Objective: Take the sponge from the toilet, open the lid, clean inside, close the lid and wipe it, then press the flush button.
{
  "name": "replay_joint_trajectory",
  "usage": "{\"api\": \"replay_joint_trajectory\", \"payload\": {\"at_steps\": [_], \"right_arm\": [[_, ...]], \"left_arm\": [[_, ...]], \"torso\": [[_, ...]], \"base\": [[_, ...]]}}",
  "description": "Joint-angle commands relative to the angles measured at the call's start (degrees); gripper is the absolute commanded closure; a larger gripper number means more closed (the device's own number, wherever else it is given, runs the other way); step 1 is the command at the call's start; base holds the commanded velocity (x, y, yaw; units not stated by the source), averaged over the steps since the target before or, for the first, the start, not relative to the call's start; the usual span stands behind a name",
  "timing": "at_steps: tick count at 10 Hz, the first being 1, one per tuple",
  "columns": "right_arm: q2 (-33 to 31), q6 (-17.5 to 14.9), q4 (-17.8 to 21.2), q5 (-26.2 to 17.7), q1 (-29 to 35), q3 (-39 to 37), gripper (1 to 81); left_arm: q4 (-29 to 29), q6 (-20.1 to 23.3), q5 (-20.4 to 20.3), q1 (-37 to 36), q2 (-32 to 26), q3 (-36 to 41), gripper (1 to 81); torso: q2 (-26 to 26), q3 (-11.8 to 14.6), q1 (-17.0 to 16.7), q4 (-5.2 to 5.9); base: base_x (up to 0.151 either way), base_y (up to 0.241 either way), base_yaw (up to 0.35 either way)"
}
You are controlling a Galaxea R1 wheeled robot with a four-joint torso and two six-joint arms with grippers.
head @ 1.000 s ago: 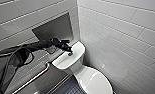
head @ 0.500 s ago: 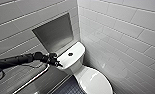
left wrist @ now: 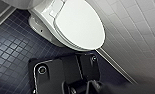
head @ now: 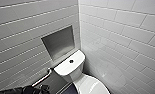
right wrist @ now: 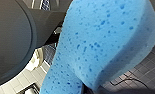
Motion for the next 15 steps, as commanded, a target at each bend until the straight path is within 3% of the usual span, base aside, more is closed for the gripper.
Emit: {"api": "replay_joint_trajectory", "payload": {"at_steps": [1, 5, 6, 7, 9, 15], "right_arm": [[0.85, -0.29, -1.35, -5.01, -0.82, -1.36, 81.1], [4.28, -0.29, -1.27, -5.01, -0.74, -7.08, 81.1], [5.25, -0.29, -1.35, -4.93, -0.65, -8.66, 81.1], [6.04, -0.29, -1.44, -5.02, -0.65, -9.90, 81.1], [7.45, -0.29, -1.97, -5.02, -0.65, -12.01, 81.1], [10.96, -0.29, -1.97, -5.11, -0.92, -18.43, 81.1]], "left_arm": [[12.17, 0.59, -12.80, 21.69, 2.45, -0.43, 81.1], [18.95, 0.67, -20.18, 36.39, 16.95, -17.22, 81.1], [19.13, 0.67, -21.61, 38.69, 20.14, -22.52, 81.1], [19.13, 0.76, -22.22, 40.27, 22.59, -26.73, 81.1], [19.22, 0.76, -23.10, 42.65, 26.82, -33.95, 81.1], [19.04, 0.76, -23.45, 45.99, 41.50, -58.21, 81.1]], "torso": [[0.00, 4.80, 0.00, 0.00], [-0.09, 12.28, -0.13, 0.00], [-0.13, 12.43, -0.17, 0.00], [-0.15, 10.71, -0.19, 0.00], [-0.19, 12.07, -0.26, 0.00], [-0.26, 12.09, -0.30, 0.00]], "base": [[0.000, 0.000, 0.000], [0.000, 0.000, 0.000], [0.000, 0.000, 0.000], [0.000, 0.000, 0.000], [0.000, 0.000, 0.000], [0.000, 0.000, 0.000]]}}
